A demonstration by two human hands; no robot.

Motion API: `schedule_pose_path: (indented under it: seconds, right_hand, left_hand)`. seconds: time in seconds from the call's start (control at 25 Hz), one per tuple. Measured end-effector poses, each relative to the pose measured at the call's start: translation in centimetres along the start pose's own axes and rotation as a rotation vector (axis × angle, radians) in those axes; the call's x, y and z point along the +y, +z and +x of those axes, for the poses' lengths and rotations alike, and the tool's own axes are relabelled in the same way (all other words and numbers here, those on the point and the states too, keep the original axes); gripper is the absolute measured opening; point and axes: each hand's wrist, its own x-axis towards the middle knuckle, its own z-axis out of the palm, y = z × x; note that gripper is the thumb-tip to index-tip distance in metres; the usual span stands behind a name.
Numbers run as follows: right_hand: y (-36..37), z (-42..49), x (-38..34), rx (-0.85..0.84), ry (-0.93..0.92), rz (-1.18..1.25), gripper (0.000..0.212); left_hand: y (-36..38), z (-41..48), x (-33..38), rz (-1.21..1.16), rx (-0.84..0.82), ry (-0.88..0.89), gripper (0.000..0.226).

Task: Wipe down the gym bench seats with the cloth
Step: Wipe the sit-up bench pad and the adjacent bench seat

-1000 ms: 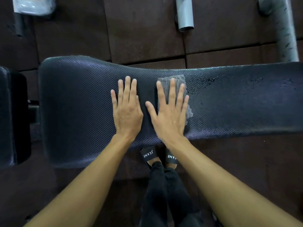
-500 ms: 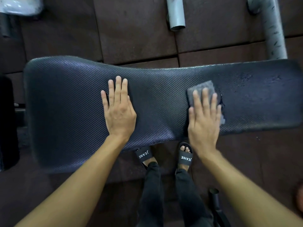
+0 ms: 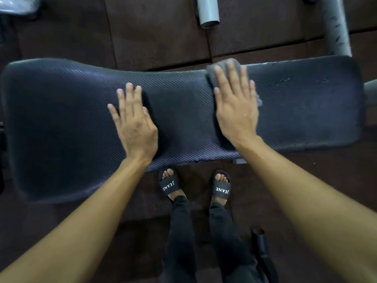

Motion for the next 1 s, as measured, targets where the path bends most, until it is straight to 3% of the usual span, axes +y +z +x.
schedule_pose_path:
  seconds: [0.16,0.28,0.44,0.6,0.76,0.84,1.0]
  right_hand:
    - [-1.5,-9.0,4.3,-0.045,0.080,-0.035,0.050]
    - [-0.4,-12.0,1.9,-0.061,-0.107,-0.045,0.049]
    - [0.3,-4.9,1.3,0.011,-0.308,-0.034,0.047]
    - [-1.6,2.3,7.5,0.006,-0.049,-0.028,0.049]
    - [-4.1,-1.5,14.3,-0.003,0.193,-0.004,0.050]
    - [-3.8,-6.1,14.1,-0.008,0.191,-0.062,0.050]
    - [-2.4,-7.4,11.1,-0.019,-0.053,-0.079,0.048]
  left_hand:
    - [2.3,-3.5,6.8,-0.014,-0.064,0.123,0.051]
    - [2.9,-3.7,6.9,-0.014,-0.073,0.083,0.050]
    - [2.8,-3.6,7.2,-0.021,-0.074,0.080,0.051]
    - [2.9,-3.5,8.5,-0.011,-0.075,0.036,0.051]
    - [4.1,-3.2,13.4,0.007,-0.117,0.277,0.051]
    - [5.3,-3.3,16.6,0.033,-0.161,0.332,0.053]
    - [6.8,-3.7,17.9,0.104,-0.146,0.297,0.054]
